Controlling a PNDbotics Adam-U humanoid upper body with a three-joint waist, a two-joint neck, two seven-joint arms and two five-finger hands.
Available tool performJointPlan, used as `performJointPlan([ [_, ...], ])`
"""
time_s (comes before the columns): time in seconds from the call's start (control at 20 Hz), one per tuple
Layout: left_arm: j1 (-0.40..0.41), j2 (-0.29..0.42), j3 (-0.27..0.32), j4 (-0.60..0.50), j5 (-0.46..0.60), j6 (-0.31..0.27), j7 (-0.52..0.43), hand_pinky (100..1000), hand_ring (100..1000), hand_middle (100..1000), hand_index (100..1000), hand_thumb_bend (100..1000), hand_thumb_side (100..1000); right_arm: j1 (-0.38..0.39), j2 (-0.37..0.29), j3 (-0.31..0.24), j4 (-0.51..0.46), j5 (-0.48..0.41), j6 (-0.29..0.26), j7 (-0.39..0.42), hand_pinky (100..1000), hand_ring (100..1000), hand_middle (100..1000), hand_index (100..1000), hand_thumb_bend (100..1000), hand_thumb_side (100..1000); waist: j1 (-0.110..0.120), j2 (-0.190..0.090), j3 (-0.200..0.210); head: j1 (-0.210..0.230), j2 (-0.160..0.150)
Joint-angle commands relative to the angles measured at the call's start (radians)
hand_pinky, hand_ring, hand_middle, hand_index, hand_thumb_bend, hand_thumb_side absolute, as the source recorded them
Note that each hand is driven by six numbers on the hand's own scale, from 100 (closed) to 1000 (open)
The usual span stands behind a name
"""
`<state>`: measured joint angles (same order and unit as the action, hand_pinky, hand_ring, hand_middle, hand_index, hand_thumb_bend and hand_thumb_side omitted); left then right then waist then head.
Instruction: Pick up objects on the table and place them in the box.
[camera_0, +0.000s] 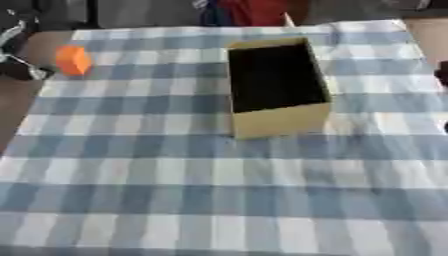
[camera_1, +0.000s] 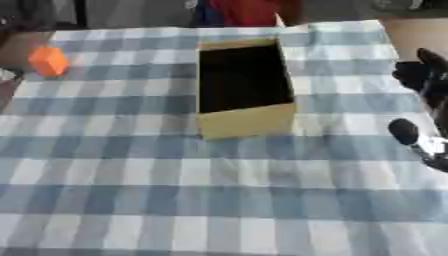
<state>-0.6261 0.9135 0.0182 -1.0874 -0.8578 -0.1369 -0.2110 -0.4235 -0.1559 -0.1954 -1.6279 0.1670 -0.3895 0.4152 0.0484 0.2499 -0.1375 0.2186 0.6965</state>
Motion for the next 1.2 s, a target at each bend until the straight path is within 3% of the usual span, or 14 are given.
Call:
performJointPlan([
  [0.05, -0.010, 0.045, 0.019, 0.001, -0.017, 0.001, 0.013, 830, 871, 882, 933, 473, 148, -0.018, -0.025, -0.005, -0.019, -0.009, -0.001, 0.000, 897, 856, 825, 1000, 667, 629, 0.003, -0.014, -0.003, 0.014, -0.020],
  [0.65, -0.004, 0.049, 0.027, 0.023, -0.052, 0.006, 0.061, 827, 870, 884, 932, 430, 100, -0.027, -0.034, -0.003, -0.010, -0.016, -0.005, 0.005, 898, 857, 824, 1000, 668, 619, 0.004, 0.002, -0.015, 0.018, -0.035],
  [1.2, -0.006, 0.063, 0.052, 0.063, -0.071, 0.037, 0.127, 822, 864, 878, 926, 395, 100, -0.056, -0.051, -0.008, 0.017, -0.040, -0.018, 0.007, 902, 858, 822, 1000, 665, 605, -0.002, 0.058, -0.047, 0.044, -0.073],
])
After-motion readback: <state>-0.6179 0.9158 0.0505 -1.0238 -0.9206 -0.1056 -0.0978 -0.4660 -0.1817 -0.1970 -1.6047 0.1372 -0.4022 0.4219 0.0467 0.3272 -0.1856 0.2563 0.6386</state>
